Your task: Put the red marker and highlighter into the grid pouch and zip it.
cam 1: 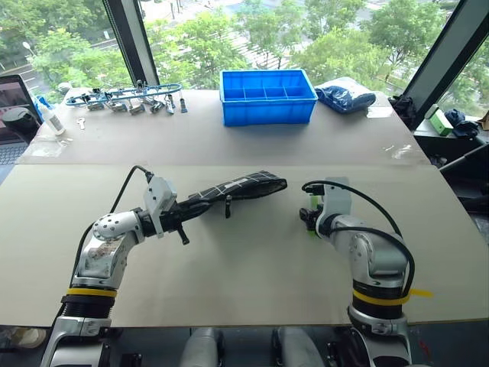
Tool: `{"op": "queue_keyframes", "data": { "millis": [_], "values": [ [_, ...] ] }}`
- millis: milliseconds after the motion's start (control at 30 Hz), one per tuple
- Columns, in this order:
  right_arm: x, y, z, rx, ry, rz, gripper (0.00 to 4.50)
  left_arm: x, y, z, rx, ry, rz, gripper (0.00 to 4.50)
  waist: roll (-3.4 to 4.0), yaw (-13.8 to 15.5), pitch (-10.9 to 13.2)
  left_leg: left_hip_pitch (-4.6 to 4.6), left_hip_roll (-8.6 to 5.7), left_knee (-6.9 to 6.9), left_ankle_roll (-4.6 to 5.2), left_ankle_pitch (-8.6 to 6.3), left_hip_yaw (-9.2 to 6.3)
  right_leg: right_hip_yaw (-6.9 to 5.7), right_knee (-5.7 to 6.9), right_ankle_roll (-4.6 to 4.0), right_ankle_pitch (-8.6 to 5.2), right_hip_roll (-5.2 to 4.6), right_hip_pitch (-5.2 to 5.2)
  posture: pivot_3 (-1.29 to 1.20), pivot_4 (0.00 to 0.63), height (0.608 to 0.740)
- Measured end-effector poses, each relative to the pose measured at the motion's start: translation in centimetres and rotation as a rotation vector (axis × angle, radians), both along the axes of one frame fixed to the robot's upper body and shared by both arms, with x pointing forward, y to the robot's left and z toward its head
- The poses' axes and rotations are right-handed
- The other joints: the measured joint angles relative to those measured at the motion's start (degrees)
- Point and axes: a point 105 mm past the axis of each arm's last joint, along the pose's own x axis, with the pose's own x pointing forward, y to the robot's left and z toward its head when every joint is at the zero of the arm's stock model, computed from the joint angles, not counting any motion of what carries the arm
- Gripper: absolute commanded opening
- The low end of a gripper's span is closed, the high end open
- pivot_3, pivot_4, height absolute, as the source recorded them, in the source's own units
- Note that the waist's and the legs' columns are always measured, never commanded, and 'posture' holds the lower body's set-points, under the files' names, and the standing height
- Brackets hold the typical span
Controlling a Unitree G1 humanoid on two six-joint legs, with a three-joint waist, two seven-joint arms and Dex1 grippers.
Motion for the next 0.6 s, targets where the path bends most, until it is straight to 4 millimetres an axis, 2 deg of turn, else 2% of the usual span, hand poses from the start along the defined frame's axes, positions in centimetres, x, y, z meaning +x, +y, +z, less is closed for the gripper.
{"op": "queue_keyframes", "data": {
  "millis": [33,67,333,433,500,533,567,600],
  "values": [
    [0.0,0.0,0.0,-0.009,-0.002,0.006,1.11,0.0,0.0,0.0,0.0,-0.001,0.001,0.0,0.0,0.0,0.0,0.0,0.0,0.0,0.0,0.0,0.0,0.0,0.0,0.0,0.0,0.01,0.0,0.0,0.15,0.74],
    [0.0,0.0,0.1,-0.02,-0.008,0.011,1.03,0.0,0.0,0.0,-0.001,-0.001,0.002,0.0,0.0,0.0,0.0,0.01,0.01,0.0,0.0,0.0,0.0,0.0,0.0,0.0,0.0,0.01,0.0,0.0,0.15,0.74],
    [1.1,-1.6,1.4,-0.201,-0.119,0.086,1.03,0.0,0.1,0.1,-0.004,-0.002,0.004,0.0,0.0,0.0,0.0,-0.01,0.0,0.0,0.0,0.0,0.02,0.01,-0.25,0.0,0.0,0.0,-0.01,0.0,0.15,0.74],
    [1.8,-0.8,6.1,-0.481,-0.388,0.377,1.03,0.0,0.2,0.1,-0.007,-0.002,0.004,0.0,0.17,0.0,0.1,-0.04,-0.03,-0.03,0.01,0.0,0.04,0.04,-0.46,0.08,-0.01,-0.01,-0.01,0.0,0.15,0.74],
    [-0.1,1.8,9.6,-0.671,-0.589,0.678,1.03,0.0,0.2,0.1,-0.007,-0.002,0.004,0.0,0.15,0.0,0.1,-0.01,0.02,-0.12,0.04,-0.02,-0.01,0.0,-0.55,0.08,-0.02,0.07,0.04,0.0,0.15,0.74],
    [-0.9,3.0,10.3,-0.7,-0.643,0.771,1.03,0.0,0.2,0.2,-0.007,-0.002,0.005,0.0,0.1,-0.1,0.1,0.0,0.07,-0.12,0.03,-0.02,-0.05,-0.03,-0.55,0.06,-0.03,0.12,0.06,0.0,0.15,0.74],
    [-2.2,4.5,10.4,-0.718,-0.682,0.895,1.03,0.0,0.1,0.2,-0.008,-0.005,0.002,0.0,0.07,-0.1,0.1,0.0,0.11,-0.11,0.03,-0.02,-0.04,-0.01,-0.56,0.04,-0.04,0.17,0.07,0.0,0.15,0.74],
    [-2.8,5.2,10.0,-0.725,-0.678,0.965,1.03,0.0,0.1,0.3,-0.008,-0.006,0.001,0.0,0.07,-0.1,0.1,0.0,0.1,-0.11,0.03,-0.02,-0.03,0.0,-0.55,0.04,-0.03,0.15,0.07,0.0,0.15,0.74]
  ]
}}
